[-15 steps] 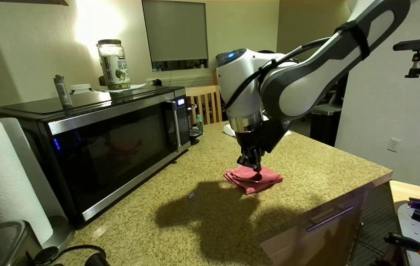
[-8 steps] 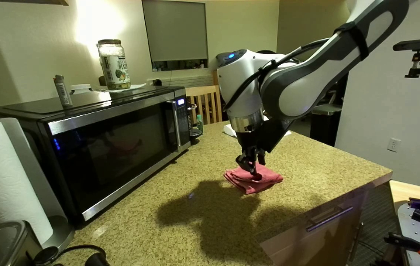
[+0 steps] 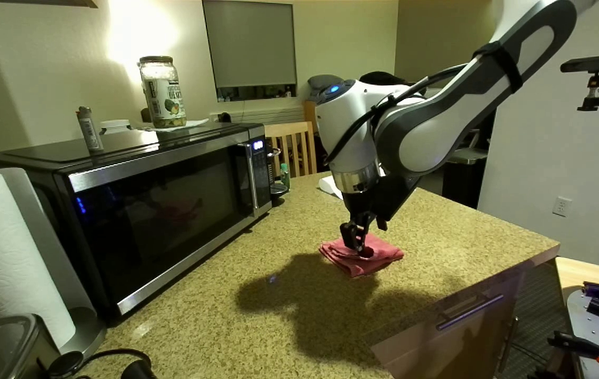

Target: Fold the cloth

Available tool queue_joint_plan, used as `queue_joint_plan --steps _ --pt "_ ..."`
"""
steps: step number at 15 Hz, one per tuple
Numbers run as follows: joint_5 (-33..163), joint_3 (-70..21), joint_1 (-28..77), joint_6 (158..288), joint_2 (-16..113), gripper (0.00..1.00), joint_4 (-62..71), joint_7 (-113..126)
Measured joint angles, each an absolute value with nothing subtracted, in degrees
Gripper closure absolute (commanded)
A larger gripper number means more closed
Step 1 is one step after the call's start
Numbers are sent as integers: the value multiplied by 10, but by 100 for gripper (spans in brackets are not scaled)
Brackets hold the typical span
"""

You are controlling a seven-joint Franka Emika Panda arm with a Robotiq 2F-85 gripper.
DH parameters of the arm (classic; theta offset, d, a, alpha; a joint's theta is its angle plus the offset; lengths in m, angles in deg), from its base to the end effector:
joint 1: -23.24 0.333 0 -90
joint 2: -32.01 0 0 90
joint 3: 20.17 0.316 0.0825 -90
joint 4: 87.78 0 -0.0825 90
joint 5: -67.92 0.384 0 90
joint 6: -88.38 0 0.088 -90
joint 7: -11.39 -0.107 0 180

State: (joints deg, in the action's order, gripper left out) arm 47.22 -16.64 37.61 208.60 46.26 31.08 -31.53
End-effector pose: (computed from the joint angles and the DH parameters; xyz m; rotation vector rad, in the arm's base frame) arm 0.5368 0.1550 0.2951 2.7757 -0.3046 -0.0717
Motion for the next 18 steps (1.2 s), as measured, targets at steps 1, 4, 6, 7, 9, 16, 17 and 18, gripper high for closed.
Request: queue_joint_plan --steps 1,4,6,7,9,16,17,18 --pt "473 -167 374 2090 464 48 314 -315" --pt "473 -168 368 2101 469 67 319 -315" --pt "474 -169 367 2104 471 81 321 -315" --pt "474 -170 367 2105 471 88 322 -315" --pt "474 -170 367 2105 471 98 324 -315" --pt "464 -174 367 2102 474 99 326 -319" --pt "461 -175 367 2101 474 99 326 -320" --pt "456 -176 367 2101 474 99 326 -320"
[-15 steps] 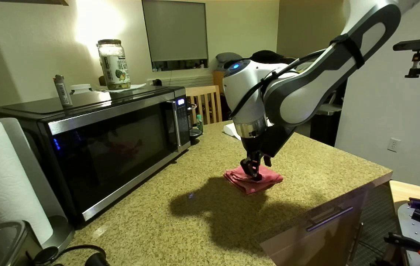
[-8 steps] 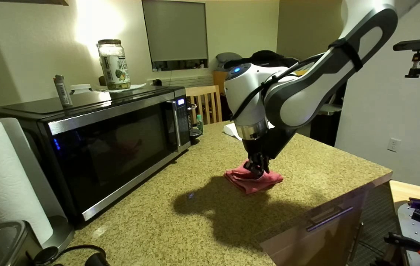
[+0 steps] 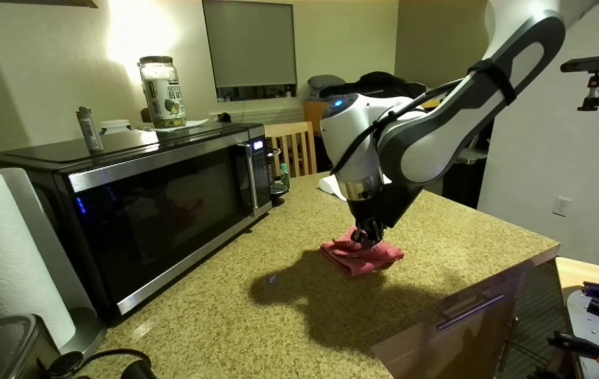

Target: Fold the cloth

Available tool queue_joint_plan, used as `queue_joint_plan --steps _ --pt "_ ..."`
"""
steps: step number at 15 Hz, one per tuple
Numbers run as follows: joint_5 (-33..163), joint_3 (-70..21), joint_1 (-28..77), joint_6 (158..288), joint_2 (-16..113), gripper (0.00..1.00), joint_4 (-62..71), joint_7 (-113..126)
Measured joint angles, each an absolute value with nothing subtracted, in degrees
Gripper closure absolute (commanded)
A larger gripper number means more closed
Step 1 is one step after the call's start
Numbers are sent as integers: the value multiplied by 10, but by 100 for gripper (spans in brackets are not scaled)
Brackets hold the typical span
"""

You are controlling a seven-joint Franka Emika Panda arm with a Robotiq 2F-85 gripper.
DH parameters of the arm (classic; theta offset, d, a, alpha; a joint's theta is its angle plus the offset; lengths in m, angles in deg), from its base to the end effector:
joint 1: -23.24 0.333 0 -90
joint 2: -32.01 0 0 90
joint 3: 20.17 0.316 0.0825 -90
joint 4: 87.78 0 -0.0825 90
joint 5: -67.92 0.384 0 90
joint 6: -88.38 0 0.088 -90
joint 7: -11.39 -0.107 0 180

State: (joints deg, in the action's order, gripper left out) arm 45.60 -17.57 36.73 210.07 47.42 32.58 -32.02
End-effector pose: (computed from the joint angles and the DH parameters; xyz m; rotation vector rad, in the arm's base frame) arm 0.5353 0.1365 0.2752 2.7493 -0.3173 -0.0896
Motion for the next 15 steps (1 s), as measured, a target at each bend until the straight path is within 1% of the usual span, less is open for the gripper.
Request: queue_joint_plan --steps 15 --pt "430 -176 372 2094 473 99 318 -324"
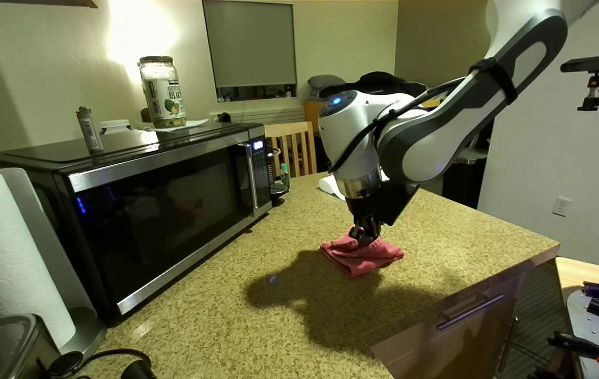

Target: Fold the cloth

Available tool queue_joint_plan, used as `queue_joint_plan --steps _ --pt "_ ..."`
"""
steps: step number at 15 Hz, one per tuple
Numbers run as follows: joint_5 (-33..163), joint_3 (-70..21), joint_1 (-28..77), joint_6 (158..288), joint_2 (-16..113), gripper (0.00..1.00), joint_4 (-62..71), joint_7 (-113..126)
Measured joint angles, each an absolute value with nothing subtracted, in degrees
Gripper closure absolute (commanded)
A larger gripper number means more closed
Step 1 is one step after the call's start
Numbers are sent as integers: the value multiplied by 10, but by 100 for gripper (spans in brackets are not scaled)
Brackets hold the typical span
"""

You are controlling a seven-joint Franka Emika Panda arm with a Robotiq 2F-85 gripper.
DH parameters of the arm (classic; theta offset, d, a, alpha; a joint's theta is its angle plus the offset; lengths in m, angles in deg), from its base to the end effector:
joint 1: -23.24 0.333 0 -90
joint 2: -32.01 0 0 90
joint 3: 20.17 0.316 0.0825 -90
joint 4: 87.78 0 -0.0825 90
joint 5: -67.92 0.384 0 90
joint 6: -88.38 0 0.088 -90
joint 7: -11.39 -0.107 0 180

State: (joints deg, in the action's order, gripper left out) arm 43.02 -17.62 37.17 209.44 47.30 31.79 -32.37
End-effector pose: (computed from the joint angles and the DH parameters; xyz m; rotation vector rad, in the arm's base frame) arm 0.5390 0.1389 0.2817 2.7230 -0.2797 -0.0514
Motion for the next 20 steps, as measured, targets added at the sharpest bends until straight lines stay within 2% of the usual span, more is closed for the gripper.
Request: queue_joint_plan --steps 20 --pt "376 -175 393 2047 504 99 261 -329"
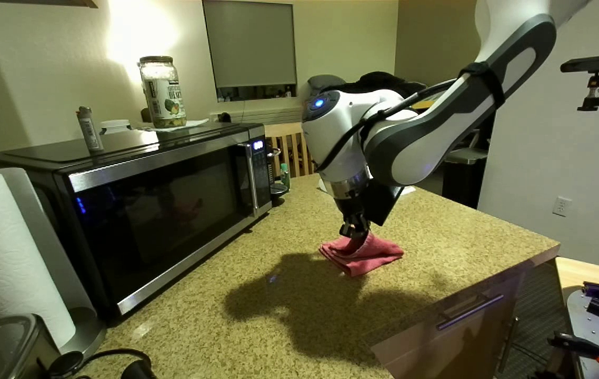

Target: Fold the cloth

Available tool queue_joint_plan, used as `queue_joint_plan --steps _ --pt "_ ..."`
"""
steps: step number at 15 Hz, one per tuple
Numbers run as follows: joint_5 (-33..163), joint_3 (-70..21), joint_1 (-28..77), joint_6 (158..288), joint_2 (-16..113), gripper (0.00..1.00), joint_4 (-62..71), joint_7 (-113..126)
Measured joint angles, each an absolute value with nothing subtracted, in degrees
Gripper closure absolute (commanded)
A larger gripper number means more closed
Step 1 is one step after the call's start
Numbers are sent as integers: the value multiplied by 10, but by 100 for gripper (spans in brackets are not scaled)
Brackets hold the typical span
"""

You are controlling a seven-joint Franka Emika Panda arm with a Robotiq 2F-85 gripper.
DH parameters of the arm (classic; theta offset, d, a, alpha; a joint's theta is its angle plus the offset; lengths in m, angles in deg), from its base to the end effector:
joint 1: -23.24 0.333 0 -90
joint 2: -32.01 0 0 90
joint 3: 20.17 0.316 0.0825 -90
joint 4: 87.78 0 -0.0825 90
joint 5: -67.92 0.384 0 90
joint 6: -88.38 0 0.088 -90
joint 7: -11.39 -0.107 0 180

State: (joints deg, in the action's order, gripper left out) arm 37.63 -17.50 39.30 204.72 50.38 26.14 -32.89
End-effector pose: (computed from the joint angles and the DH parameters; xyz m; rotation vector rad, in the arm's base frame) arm 0.5567 0.1577 0.2880 2.6351 -0.1863 -0.0117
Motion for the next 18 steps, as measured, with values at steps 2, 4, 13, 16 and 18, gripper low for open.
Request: queue_joint_plan --steps 2,4,13,16,18 --pt "374 -175 394 2047 508 99 258 -329" --pt "374 -175 395 2046 512 99 253 -329" --pt "377 -157 412 2047 515 99 232 -329" --pt "378 -148 416 2049 516 72 232 -329" --pt "378 -143 418 2051 517 66 234 -329"
